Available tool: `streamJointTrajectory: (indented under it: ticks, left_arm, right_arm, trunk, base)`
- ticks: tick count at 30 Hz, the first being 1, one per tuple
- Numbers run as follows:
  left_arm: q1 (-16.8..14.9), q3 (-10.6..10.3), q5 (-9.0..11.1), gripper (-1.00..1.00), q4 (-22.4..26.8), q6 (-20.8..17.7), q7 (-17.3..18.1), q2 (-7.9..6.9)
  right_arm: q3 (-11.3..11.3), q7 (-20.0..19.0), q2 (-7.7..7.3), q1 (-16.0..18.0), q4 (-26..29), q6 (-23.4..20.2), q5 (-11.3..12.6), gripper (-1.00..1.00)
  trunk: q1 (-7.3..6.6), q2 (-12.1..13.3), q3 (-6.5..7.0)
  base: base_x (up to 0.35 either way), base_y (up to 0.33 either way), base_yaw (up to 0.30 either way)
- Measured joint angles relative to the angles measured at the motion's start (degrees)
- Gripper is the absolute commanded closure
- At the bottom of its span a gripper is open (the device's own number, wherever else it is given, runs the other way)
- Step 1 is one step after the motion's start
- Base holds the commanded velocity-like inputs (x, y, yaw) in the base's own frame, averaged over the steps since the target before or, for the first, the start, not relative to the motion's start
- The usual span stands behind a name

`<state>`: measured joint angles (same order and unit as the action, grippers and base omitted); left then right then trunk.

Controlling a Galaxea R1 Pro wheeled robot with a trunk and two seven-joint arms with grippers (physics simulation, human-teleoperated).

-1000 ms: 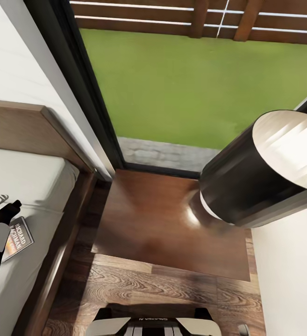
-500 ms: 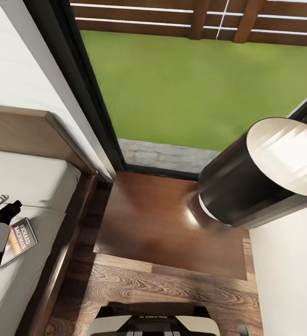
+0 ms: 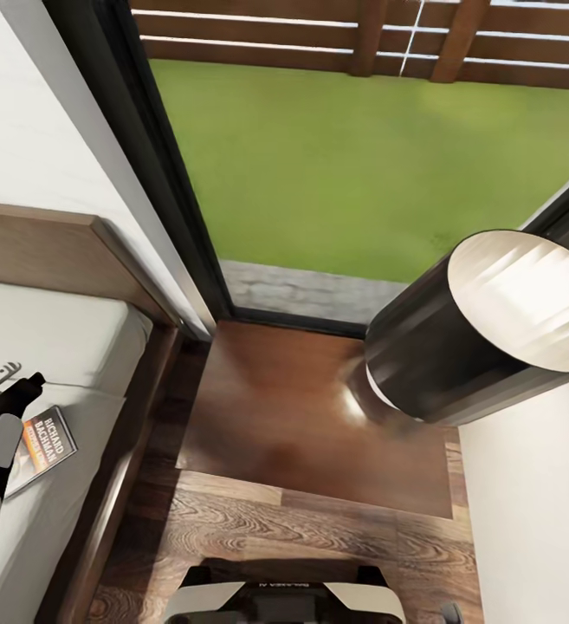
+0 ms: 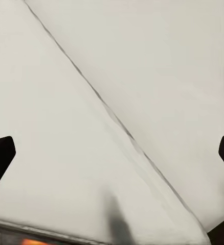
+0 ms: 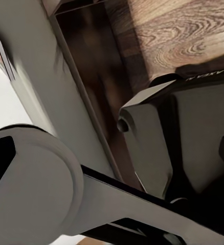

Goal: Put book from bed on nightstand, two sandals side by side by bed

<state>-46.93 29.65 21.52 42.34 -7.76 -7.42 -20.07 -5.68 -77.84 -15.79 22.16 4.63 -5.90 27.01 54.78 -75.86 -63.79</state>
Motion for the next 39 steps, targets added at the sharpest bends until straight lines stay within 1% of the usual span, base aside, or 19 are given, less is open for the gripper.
streamJointTrajectory:
  ticks: [7, 8, 9, 10, 13, 20, 26, 28, 29, 31, 32, 33, 35, 36, 38, 39]
  left_arm:
    - [0.0, 0.0, 0.0, -1.0, 0.1, -0.2, 0.0, 0.45]
    - [0.0, 0.0, 0.0, -1.0, 0.2, -0.7, 0.0, 0.46]
    - [0.0, 0.0, 0.0, -1.0, 0.4, -3.7, 0.0, 0.47]
    - [0.0, 0.0, 0.1, -1.0, 0.5, -5.8, 0.1, 0.47]
    - [0.0, 0.1, 0.1, -1.0, 0.7, -7.7, 0.1, 0.47]
    - [0.0, 0.1, 0.3, -1.0, 2.7, -8.9, 0.2, 0.46]
    - [0.0, 0.1, 0.5, -1.0, 2.9, -12.8, 0.5, 0.47]
    - [0.0, 0.1, 0.7, -1.0, 2.9, -13.2, 0.5, 0.47]
    - [0.0, 0.1, 1.2, -1.0, 2.9, -13.8, 0.6, 0.47]
    - [0.0, 0.0, 3.8, -1.0, 3.0, -16.8, 2.2, 0.47]
    - [0.0, -0.1, 5.3, -1.0, 3.0, -19.3, 4.4, 0.46]
    - [0.0, -0.2, 5.8, -1.0, 3.0, -20.2, 5.2, 0.46]
    - [0.0, -0.2, 7.1, -1.0, 3.1, -23.3, 8.8, 0.45]
    - [0.0, -0.3, 7.5, -1.0, 3.1, -24.6, 10.7, 0.45]
    - [0.0, -0.2, 7.6, -1.0, 3.1, -25.8, 13.2, 0.42]
    - [0.0, -0.2, 7.7, -1.0, 3.1, -26.1, 13.9, 0.4]
  right_arm:
    - [0.0, 0.3, 0.0, 0.0, 0.0, 0.1, 0.0, -1.0]
    - [0.0, 0.4, 0.0, 0.0, 0.0, 0.1, 0.0, -1.0]
    - [0.0, 0.5, 0.0, 0.0, 0.0, 0.1, 0.0, -1.0]
    - [0.0, 0.5, 0.0, 0.0, 0.0, 0.1, 0.0, -1.0]
    - [0.0, 0.6, 0.0, 0.0, 0.0, 0.1, 0.0, -1.0]
    - [0.0, 0.6, 0.0, 0.0, 0.0, 0.1, 0.0, -1.0]
    - [0.0, 0.6, 0.0, 0.0, 0.0, 0.1, 0.0, -1.0]
    - [0.0, 0.6, 0.0, 0.0, 0.0, 0.1, 0.0, -1.0]
    - [0.0, 0.6, 0.0, 0.0, 0.0, 0.1, 0.0, -1.0]
    - [0.0, 0.6, 0.0, 0.0, 0.0, 0.1, 0.0, -1.0]
    - [0.0, 0.6, 0.0, 0.0, 0.0, 0.1, 0.0, -1.0]
    - [0.0, 0.6, 0.0, 0.0, 0.0, 0.1, 0.0, -1.0]
    - [0.0, 0.6, 0.0, 0.0, 0.0, 0.1, 0.0, -1.0]
    - [0.0, 0.6, 0.0, 0.0, 0.0, 0.1, 0.0, -1.0]
    - [0.0, 0.6, 0.0, 0.0, 0.0, 0.1, 0.0, -1.0]
    - [0.0, 0.6, 0.0, 0.0, 0.0, 0.1, 0.0, -1.0]
  trunk:
    - [-1.54, 2.8, 1.26]
    - [-1.76, 3.2, 1.44]
    - [-1.98, 3.6, 1.62]
    - [-2.2, 4.0, 1.8]
    - [-2.86, 5.2, 2.33]
    - [-4.39, 8.0, 3.59]
    - [-5.71, 10.4, 4.67]
    - [-6.15, 11.2, 5.03]
    - [-6.37, 11.6, 5.21]
    - [-6.81, 12.4, 5.57]
    - [-7.03, 12.8, 5.75]
    - [-7.25, 13.2, 5.93]
    - [-7.69, 14.0, 6.29]
    - [-7.91, 14.4, 6.46]
    - [-8.35, 15.2, 6.82]
    - [-8.57, 15.6, 7.0]
  base:
    - [0.0, 0.0, 0.0]
    - [0.0, 0.0, 0.0]
    - [0.0, 0.0, 0.0]
    - [0.0, 0.0, 0.0]
    - [0.0, 0.0, 0.0]
    - [0.0, 0.0, 0.0]
    - [0.0, 0.0, 0.0]
    - [0.0, 0.0, 0.0]
    - [0.0, 0.0, 0.0]
    - [0.0, 0.0, 0.0]
    - [0.0, 0.0, 0.0]
    - [0.0, 0.0, 0.0]
    - [0.0, 0.0, 0.0]
    - [0.0, 0.0, 0.0]
    - [0.0, 0.0, 0.0]
    - [0.0, 0.0, 0.0]
